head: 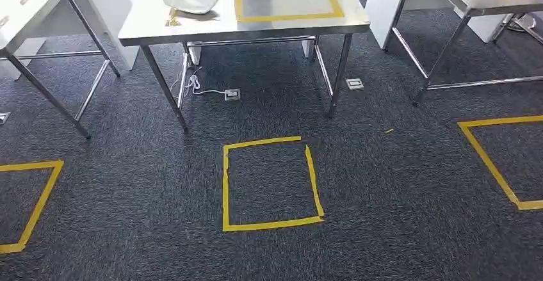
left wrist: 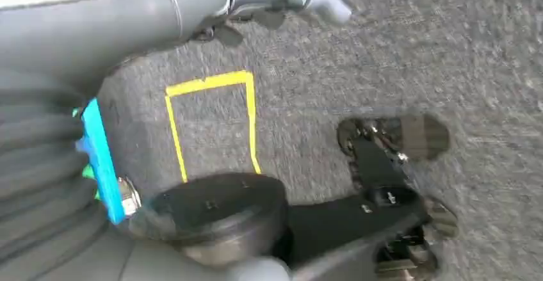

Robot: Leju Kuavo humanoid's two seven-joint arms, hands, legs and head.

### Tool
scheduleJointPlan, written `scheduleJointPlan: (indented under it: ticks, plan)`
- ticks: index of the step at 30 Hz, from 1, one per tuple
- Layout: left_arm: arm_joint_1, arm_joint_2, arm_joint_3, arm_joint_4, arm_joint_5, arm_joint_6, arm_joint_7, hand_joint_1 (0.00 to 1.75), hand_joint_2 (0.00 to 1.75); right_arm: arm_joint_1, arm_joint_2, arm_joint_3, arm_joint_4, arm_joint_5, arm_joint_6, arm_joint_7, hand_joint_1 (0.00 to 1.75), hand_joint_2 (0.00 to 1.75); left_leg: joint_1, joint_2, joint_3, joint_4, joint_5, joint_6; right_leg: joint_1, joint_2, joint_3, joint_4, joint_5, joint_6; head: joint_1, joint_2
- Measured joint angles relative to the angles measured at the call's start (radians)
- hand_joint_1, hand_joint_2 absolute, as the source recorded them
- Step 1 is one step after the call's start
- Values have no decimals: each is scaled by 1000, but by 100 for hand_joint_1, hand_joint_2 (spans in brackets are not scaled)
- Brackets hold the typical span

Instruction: Take the parts from the cabinet and place them on the table.

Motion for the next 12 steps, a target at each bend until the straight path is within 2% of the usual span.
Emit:
scheduleJointPlan:
  ticks: [3,4,11,12]
  plan:
    - [28,3,-4,-11,25,-11,-11,0,175,12,-5,73,-21,-81,-9,-5,0,175,0,0,0,0,1,-2,0,-1,0,0,0,-1,0,0]
    - [38,5,-7,-15,32,-14,-15,0,175,16,-7,100,-29,-108,-12,-6,0,0,0,0,0,0,1,-2,0,-1,0,0,0,-1,0,0]
    - [104,14,-27,-41,87,-43,-39,0,175,45,-14,280,-82,-292,-36,-21,0,0,0,0,-1,0,1,-2,-1,-1,0,0,0,-1,0,0]
    - [114,15,-28,-45,94,-46,-40,0,0,49,-15,304,-89,-316,-39,-21,0,0,0,0,-1,0,1,-2,-1,-1,0,-1,0,-1,0,0]
